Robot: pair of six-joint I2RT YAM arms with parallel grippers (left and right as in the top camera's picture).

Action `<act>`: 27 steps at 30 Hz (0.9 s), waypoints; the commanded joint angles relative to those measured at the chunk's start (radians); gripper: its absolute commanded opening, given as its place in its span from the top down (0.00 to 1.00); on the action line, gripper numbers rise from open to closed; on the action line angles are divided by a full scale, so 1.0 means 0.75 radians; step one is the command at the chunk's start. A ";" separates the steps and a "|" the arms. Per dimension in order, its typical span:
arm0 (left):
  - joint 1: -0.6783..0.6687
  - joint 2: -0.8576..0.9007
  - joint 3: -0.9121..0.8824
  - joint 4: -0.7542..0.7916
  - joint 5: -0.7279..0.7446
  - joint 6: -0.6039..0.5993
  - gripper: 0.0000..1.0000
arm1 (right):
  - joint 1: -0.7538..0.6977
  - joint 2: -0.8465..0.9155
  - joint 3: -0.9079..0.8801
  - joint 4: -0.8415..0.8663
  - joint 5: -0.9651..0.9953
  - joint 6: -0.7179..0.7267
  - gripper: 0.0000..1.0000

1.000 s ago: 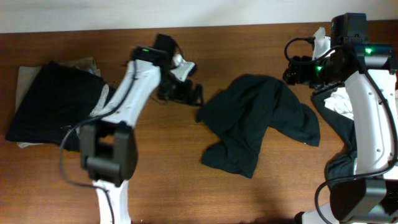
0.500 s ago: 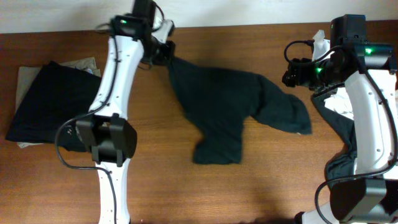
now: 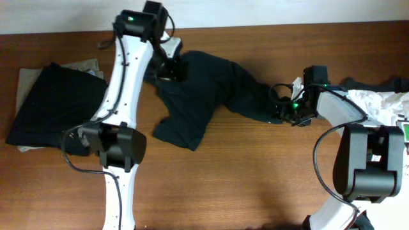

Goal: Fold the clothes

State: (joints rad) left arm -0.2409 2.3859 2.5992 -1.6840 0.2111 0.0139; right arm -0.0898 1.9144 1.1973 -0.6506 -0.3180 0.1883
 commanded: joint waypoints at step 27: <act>0.217 -0.003 -0.421 -0.004 -0.275 0.022 0.38 | -0.260 -0.395 0.153 -0.365 0.022 -0.105 0.39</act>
State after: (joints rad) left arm -0.0772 2.4161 2.2684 -1.6882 -0.0151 0.0242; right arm -0.3035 1.6424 1.3045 -1.0145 -0.1318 0.2211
